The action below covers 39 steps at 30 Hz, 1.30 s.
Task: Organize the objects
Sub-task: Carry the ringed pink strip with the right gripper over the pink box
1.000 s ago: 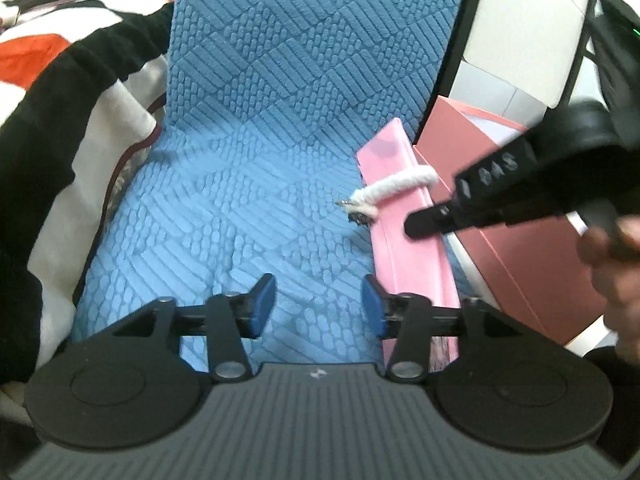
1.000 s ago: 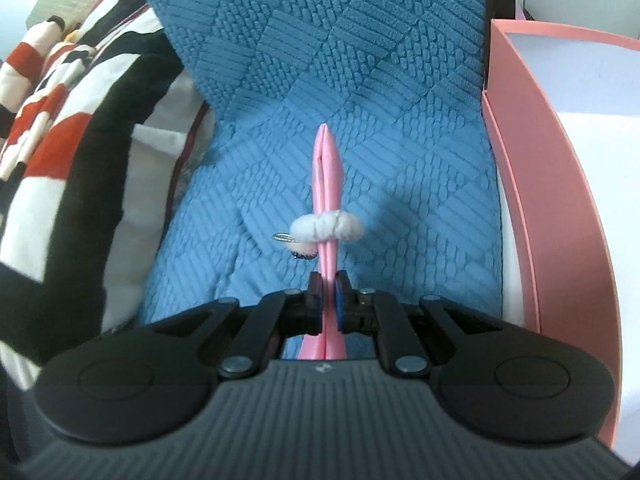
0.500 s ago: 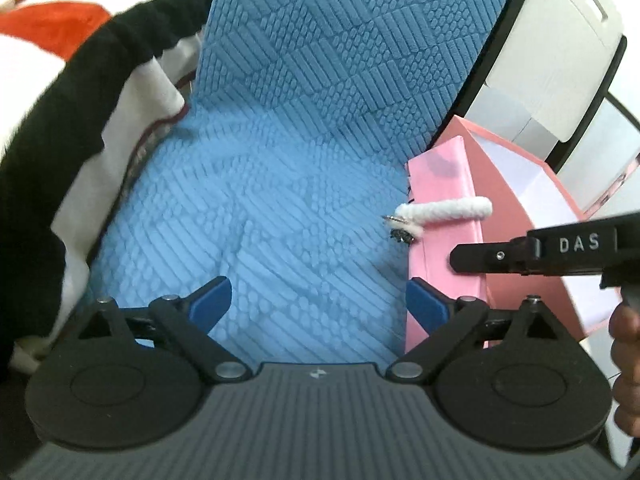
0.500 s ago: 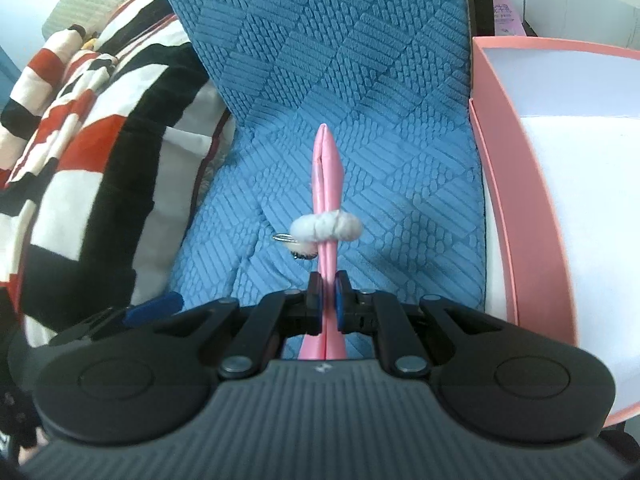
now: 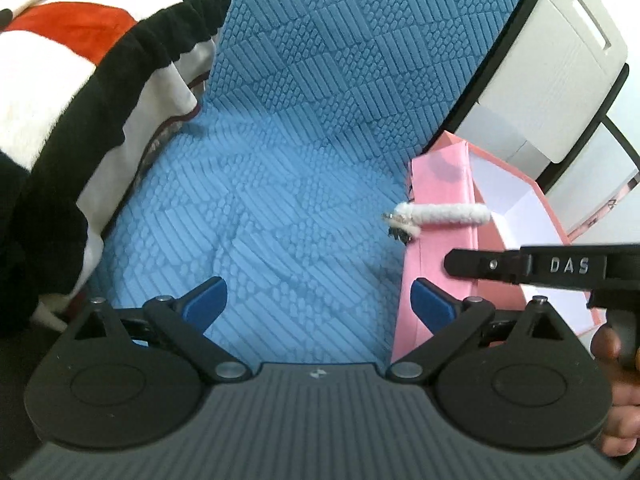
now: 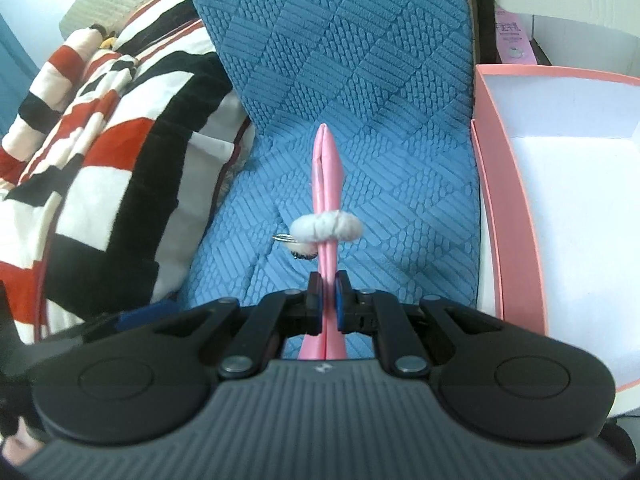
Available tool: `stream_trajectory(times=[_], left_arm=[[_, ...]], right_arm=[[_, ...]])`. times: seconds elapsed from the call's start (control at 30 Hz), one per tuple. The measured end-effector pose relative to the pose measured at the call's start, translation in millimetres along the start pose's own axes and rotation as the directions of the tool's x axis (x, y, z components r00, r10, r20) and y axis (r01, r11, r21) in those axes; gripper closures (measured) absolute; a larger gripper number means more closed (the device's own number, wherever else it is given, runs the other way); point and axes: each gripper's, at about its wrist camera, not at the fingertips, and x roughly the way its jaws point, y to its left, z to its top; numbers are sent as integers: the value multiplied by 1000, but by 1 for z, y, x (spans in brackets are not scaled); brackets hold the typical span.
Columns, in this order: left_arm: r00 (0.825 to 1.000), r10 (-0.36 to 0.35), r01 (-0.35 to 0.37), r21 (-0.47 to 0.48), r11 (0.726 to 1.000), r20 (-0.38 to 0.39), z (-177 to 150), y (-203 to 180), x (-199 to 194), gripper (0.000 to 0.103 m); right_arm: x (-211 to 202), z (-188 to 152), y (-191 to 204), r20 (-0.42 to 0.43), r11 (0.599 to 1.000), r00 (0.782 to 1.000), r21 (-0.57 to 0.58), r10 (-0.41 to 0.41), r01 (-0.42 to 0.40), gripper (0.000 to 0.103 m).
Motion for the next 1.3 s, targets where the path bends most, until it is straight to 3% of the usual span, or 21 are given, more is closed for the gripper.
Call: stream_trajectory(times=[0.67,1.3], left_arm=[[1000,20,-20,59,998,11,32,-48,-43,3],[999,-31,27,100,995,39,72,-128,-52,3]], right_arm=[[-58,27,0,42,1000,999,3,3,-3,94],[-115,63,-41,107,999,994,40,-7,3,94]])
